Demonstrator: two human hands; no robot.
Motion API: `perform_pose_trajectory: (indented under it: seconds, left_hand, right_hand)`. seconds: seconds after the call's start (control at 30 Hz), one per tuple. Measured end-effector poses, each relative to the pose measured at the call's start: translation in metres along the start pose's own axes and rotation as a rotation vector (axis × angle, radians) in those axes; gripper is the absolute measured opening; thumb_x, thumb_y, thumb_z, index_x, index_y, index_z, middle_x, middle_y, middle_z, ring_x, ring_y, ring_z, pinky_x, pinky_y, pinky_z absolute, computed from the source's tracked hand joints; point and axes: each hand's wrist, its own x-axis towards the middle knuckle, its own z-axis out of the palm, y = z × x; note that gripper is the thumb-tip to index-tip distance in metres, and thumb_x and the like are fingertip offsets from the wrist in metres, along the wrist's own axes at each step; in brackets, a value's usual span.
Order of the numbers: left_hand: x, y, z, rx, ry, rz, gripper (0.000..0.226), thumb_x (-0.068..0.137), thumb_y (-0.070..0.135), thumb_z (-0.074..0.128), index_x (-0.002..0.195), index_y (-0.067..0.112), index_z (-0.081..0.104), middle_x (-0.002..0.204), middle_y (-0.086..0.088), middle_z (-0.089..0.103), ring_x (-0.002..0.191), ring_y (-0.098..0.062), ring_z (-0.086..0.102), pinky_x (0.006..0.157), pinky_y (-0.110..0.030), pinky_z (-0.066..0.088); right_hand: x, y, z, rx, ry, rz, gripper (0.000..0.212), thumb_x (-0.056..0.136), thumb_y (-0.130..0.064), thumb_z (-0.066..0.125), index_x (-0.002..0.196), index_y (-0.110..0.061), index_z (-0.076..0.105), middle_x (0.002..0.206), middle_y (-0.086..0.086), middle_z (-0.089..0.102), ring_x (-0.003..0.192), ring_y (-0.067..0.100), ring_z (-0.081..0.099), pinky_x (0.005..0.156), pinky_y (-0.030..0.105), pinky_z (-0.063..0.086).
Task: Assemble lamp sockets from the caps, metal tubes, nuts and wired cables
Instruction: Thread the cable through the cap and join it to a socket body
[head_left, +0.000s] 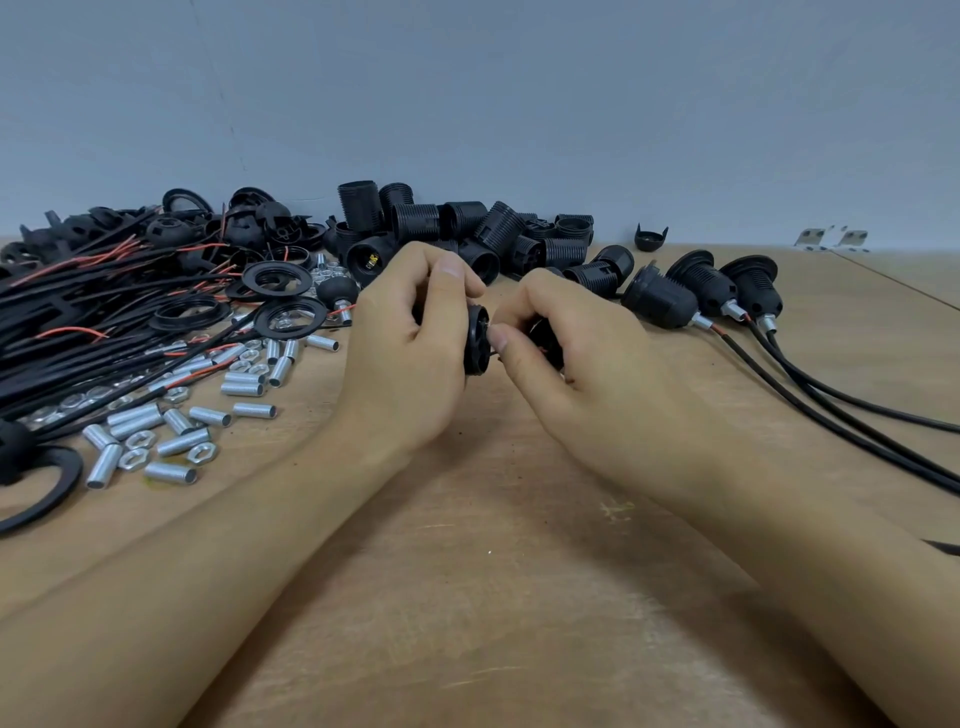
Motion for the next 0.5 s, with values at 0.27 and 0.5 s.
perform_pose_trajectory:
  seconds: [0.27, 0.5]
  left_hand:
    - [-0.001, -0.001, 0.0, 0.046, 0.001, 0.012, 0.024, 0.1, 0.019, 0.043, 0.08, 0.018, 0.057, 0.055, 0.008, 0.051, 0.046, -0.009, 0.045, 0.043, -0.024, 0.036]
    - [0.001, -0.002, -0.002, 0.059, 0.033, -0.014, 0.027, 0.1, 0.02, 0.043, 0.078, 0.022, 0.059, 0.058, 0.01, 0.053, 0.05, -0.015, 0.047, 0.048, -0.03, 0.035]
  right_hand:
    - [-0.001, -0.003, 0.0, 0.205, -0.095, 0.091, 0.012, 0.094, -0.028, 0.046, 0.095, -0.029, 0.034, 0.083, -0.01, 0.048, 0.072, 0.003, 0.047, 0.067, 0.023, 0.043]
    - [-0.001, 0.003, -0.014, 0.212, -0.193, 0.166, 0.028, 0.097, -0.016, 0.058, 0.12, -0.028, 0.05, 0.121, -0.004, 0.052, 0.1, 0.004, 0.053, 0.084, 0.02, 0.042]
